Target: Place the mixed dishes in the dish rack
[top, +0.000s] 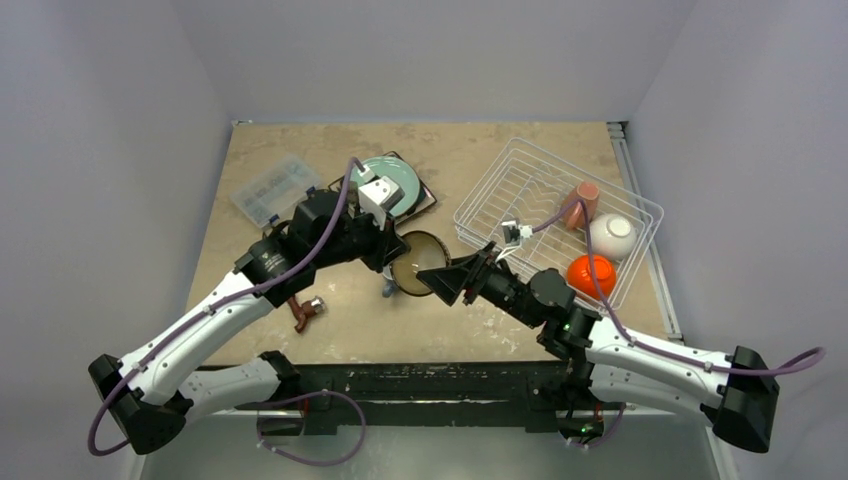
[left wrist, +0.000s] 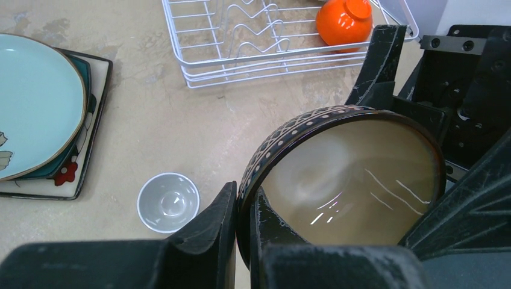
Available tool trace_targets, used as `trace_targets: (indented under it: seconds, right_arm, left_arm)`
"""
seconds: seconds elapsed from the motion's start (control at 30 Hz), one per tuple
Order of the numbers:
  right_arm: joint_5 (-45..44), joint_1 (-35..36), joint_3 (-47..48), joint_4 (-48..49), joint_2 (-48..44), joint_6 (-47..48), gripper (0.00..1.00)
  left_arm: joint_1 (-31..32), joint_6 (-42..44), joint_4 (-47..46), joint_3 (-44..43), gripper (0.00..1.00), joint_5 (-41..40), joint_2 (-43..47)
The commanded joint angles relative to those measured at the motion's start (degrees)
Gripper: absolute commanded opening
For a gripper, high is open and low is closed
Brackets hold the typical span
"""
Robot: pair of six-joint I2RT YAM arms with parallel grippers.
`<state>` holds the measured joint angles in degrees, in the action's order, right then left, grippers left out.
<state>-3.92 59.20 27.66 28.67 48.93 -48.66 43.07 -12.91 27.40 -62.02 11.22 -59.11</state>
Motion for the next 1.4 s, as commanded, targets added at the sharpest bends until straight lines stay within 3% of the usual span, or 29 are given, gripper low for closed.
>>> trace_targets:
  seconds: [0.0,0.27,0.6,0.9,1.07,1.17,1.37]
  right_arm:
    - [1.8,0.1,-1.7,9.3,-1.7,-3.3,0.77]
    - [2.3,0.1,-3.8,14.3,-2.7,-4.6,0.84]
    - [3.1,0.2,-6.2,20.5,-3.8,-4.8,0.79]
    - [3.5,0.1,-7.7,24.0,-3.0,-4.6,0.91]
    - [3.7,0.0,-8.9,26.7,-3.0,-4.9,0.89]
    - [3.2,0.0,-9.3,27.2,-3.4,-5.2,0.8]
    - [2.0,0.0,-9.7,26.5,-4.2,-6.0,0.79]
  left_arm:
    - [-0.5,-1.1,-6.0,-0.7,0.0,1.4,1.7]
    - [-0.6,-1.1,-6.4,-0.4,0.0,1.4,1.7]
    - [-0.6,-1.2,-6.7,-0.3,0.0,2.0,1.5]
    - [-0.7,-1.6,-7.2,-0.1,0.0,2.7,1.5]
    - [-0.7,-1.6,-7.3,0.0,0.0,2.9,1.5]
    - [-0.8,-1.6,-7.3,0.0,0.0,2.8,1.5]
    - [-0.8,-1.4,-7.3,0.0,0.0,2.9,1.8]
